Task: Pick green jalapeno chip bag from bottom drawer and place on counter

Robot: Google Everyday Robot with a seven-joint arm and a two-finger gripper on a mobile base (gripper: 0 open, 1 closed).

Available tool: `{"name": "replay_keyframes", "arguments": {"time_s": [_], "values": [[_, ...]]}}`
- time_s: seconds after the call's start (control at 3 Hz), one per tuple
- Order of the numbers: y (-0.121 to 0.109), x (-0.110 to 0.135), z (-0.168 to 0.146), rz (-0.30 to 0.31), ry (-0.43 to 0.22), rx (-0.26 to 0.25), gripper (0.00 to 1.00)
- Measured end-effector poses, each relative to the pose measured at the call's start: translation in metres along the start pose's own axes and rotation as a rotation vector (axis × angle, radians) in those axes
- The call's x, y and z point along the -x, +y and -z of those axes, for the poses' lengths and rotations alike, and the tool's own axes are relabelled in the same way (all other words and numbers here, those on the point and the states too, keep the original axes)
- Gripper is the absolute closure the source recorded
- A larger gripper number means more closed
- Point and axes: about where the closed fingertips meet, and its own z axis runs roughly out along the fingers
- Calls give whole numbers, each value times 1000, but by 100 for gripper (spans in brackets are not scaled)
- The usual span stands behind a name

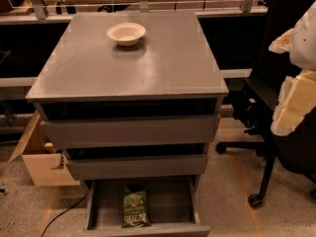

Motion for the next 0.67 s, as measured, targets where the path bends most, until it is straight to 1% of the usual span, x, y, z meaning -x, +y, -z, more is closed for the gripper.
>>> {"name": "replay_keyframes", "arguments": {"time_s": [0.33,0.67], "values": [[0,0,0,0,0,0,0],[12,-2,-26,-33,-40,9,0]]}}
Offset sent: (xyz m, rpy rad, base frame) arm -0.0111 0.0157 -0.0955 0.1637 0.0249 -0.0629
